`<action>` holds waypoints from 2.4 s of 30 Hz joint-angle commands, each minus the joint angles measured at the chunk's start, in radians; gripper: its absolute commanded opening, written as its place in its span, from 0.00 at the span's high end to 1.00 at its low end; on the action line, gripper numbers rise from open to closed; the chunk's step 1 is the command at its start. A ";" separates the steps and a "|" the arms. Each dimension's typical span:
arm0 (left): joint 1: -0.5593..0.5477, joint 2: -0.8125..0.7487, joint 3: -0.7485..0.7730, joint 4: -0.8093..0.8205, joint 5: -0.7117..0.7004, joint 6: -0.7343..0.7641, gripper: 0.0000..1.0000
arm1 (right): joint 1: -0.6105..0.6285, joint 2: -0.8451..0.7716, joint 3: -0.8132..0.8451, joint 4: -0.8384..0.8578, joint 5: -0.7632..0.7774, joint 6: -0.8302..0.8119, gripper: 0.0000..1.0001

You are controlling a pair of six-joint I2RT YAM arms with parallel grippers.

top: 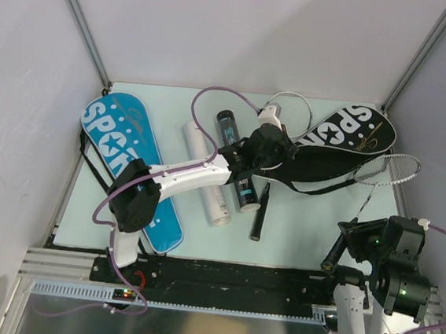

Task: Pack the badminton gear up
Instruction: Place the racket in the racket bag.

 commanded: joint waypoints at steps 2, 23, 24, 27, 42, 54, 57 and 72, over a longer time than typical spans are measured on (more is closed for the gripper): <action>0.001 -0.053 0.021 0.038 0.003 0.018 1.00 | -0.002 -0.025 0.005 0.063 -0.074 0.040 1.00; -0.009 0.012 0.063 0.039 0.004 0.038 1.00 | -0.002 -0.023 0.141 -0.063 0.011 0.025 1.00; -0.009 0.014 0.063 0.039 0.004 0.038 1.00 | -0.002 -0.022 0.151 -0.070 0.018 0.020 1.00; -0.009 0.016 0.065 0.038 0.005 0.038 1.00 | -0.002 -0.021 0.167 -0.079 0.025 0.013 1.00; -0.009 0.005 0.063 0.040 0.041 0.008 1.00 | -0.007 -0.060 0.108 -0.020 -0.028 0.071 1.00; -0.036 -0.058 -0.042 0.088 0.119 -0.058 1.00 | -0.007 -0.145 -0.073 0.213 -0.113 0.147 1.00; -0.043 -0.063 -0.074 0.115 0.154 -0.080 1.00 | -0.007 -0.163 -0.108 0.248 -0.118 0.149 1.00; -0.054 -0.089 -0.160 0.171 0.364 -0.129 1.00 | -0.007 -0.106 -0.405 0.665 -0.379 0.056 1.00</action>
